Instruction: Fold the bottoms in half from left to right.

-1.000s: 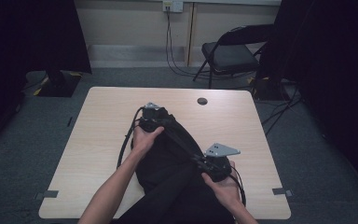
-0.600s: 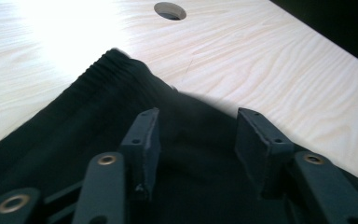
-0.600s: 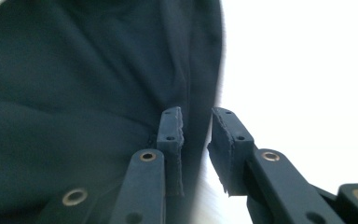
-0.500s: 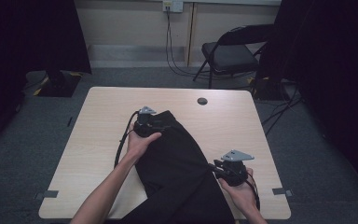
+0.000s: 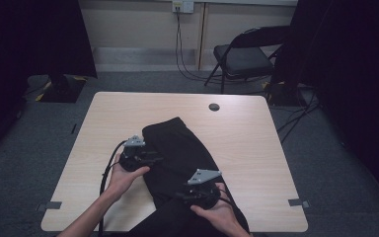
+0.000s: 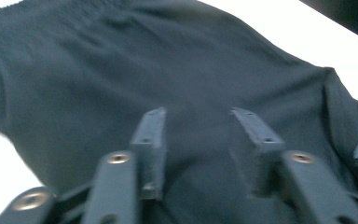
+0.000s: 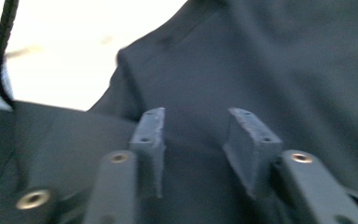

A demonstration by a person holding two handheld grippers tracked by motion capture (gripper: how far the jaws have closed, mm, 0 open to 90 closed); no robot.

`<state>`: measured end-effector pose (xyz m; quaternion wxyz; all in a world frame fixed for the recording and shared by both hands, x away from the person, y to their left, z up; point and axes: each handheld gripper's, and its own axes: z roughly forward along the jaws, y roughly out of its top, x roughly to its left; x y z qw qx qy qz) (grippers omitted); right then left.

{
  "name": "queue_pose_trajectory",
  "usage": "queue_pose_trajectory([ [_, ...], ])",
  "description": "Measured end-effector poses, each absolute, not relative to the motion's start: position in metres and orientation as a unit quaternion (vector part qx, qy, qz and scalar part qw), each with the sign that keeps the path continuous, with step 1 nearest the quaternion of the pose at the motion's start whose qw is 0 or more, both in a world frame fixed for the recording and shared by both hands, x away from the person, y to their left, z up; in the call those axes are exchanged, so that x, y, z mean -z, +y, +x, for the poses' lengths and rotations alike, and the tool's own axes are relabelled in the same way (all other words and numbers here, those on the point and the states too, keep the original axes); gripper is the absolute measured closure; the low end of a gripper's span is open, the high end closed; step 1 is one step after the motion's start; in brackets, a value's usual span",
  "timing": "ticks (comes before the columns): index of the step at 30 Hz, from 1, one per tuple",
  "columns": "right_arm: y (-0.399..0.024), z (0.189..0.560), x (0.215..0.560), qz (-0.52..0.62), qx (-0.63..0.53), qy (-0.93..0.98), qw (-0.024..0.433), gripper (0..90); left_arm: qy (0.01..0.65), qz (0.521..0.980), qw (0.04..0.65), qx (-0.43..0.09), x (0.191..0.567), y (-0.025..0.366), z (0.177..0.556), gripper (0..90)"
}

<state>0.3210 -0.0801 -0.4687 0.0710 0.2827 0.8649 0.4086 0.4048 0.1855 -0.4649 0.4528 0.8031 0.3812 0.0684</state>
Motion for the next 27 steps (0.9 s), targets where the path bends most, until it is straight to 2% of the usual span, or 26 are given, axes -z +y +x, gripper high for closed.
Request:
queue_pose_trajectory([
  [5, -0.077, 0.319, 0.489, 0.286, -0.385, 0.876, 0.057, 43.4, 0.374, 0.841, 0.384, -0.077, 0.48, 0.175, 0.394, 44.0],
  [11, -0.066, 0.301, 0.473, 0.248, -0.411, 0.876, 0.039, 35.7, 0.363, 0.845, 0.374, -0.119, 0.493, 0.17, 0.396, 38.8],
  [17, -0.049, 0.294, 0.487, 0.228, -0.389, 0.892, 0.036, 33.3, 0.39, 0.827, 0.382, -0.133, 0.496, 0.171, 0.404, 39.5],
  [18, -0.047, 0.297, 0.492, 0.237, -0.388, 0.889, 0.054, 47.1, 0.377, 0.832, 0.382, -0.142, 0.497, 0.171, 0.406, 39.4],
  [20, -0.049, 0.299, 0.49, 0.243, -0.38, 0.89, 0.07, 67.5, 0.374, 0.833, 0.38, -0.149, 0.497, 0.173, 0.407, 39.6],
  [22, -0.057, 0.302, 0.489, 0.255, -0.385, 0.885, 0.058, 81.0, 0.38, 0.831, 0.379, -0.147, 0.497, 0.174, 0.409, 41.2],
  [25, -0.073, 0.297, 0.484, 0.256, -0.388, 0.883, 0.056, 86.3, 0.392, 0.825, 0.383, -0.139, 0.496, 0.176, 0.411, 43.0],
  [27, -0.078, 0.295, 0.481, 0.26, -0.39, 0.881, 0.059, 86.7, 0.389, 0.826, 0.383, -0.14, 0.496, 0.176, 0.411, 43.6],
])
